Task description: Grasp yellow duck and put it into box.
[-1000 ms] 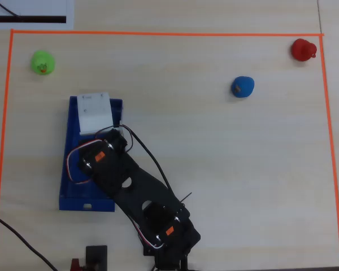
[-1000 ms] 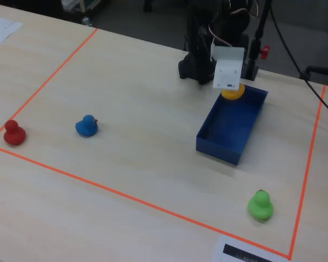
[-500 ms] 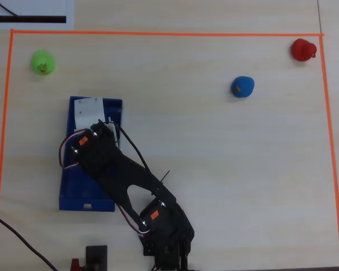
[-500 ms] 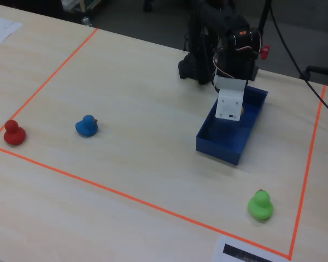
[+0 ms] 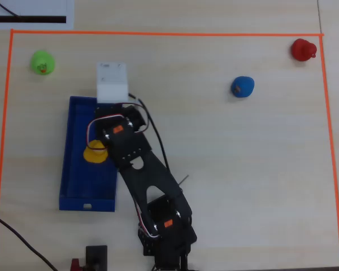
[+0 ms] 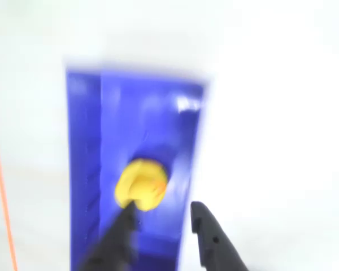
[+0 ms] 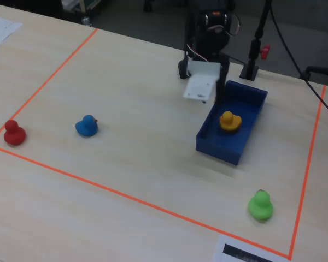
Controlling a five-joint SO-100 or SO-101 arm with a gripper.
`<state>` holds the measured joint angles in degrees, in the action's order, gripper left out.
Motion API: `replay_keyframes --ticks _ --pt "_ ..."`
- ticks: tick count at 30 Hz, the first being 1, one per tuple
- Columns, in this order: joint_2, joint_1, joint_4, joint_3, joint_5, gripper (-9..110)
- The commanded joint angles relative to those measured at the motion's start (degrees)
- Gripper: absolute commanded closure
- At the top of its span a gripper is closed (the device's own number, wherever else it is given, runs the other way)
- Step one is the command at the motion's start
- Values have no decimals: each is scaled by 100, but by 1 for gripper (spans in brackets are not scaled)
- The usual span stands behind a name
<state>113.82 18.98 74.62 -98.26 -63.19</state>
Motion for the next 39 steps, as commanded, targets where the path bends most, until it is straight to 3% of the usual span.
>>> replay_keyframes --ticks 1,7,14,27,39 --pt "1547 -1626 -554 -721 -738 101" --pt "4465 -2382 -334 -4236 -1942 101" --pt "6293 -1608 615 -6214 -1934 101" --pt "7409 -1503 167 -7937 -2426 101" --pt "7585 -1512 185 -7998 -2382 101"
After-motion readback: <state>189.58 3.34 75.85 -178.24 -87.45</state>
